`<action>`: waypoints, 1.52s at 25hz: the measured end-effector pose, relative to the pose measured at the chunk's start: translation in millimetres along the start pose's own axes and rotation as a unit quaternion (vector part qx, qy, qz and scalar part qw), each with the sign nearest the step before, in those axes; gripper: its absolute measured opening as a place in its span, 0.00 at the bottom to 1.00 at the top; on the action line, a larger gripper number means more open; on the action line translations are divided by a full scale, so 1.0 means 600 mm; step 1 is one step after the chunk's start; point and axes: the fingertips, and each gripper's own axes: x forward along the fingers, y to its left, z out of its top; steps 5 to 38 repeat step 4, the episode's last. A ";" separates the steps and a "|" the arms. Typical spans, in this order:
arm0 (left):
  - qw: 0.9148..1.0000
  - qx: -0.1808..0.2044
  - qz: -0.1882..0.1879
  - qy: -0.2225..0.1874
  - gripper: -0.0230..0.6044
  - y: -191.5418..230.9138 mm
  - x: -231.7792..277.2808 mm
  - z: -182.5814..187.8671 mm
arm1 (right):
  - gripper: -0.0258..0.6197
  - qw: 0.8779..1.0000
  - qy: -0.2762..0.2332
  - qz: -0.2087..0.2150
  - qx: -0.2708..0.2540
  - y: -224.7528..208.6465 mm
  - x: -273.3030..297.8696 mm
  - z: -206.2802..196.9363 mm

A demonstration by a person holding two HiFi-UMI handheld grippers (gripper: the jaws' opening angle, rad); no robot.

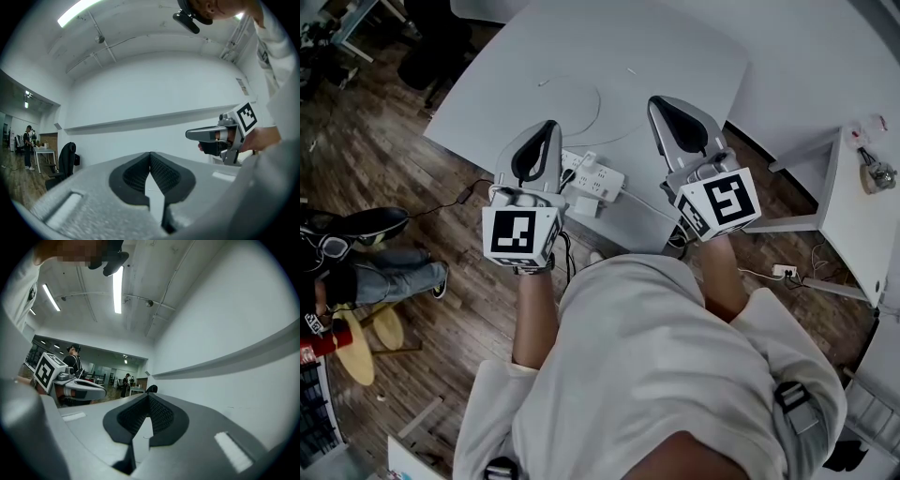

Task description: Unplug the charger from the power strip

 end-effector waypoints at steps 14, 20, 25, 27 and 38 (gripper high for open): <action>1.000 -0.001 -0.005 0.002 0.04 -0.007 -0.002 0.004 | 0.04 1.000 -0.002 -0.001 0.001 0.003 -0.004 0.006; 1.000 -0.001 -0.005 0.002 0.04 -0.007 -0.002 0.004 | 0.04 1.000 -0.002 -0.001 0.001 0.003 -0.004 0.006; 1.000 -0.001 -0.005 0.002 0.04 -0.007 -0.002 0.004 | 0.04 1.000 -0.002 -0.001 0.001 0.003 -0.004 0.006; 1.000 -0.001 -0.005 0.002 0.04 -0.007 -0.002 0.004 | 0.04 1.000 -0.002 -0.001 0.001 0.003 -0.004 0.006; 1.000 -0.001 -0.005 0.002 0.04 -0.007 -0.002 0.004 | 0.04 1.000 -0.002 -0.001 0.001 0.003 -0.004 0.006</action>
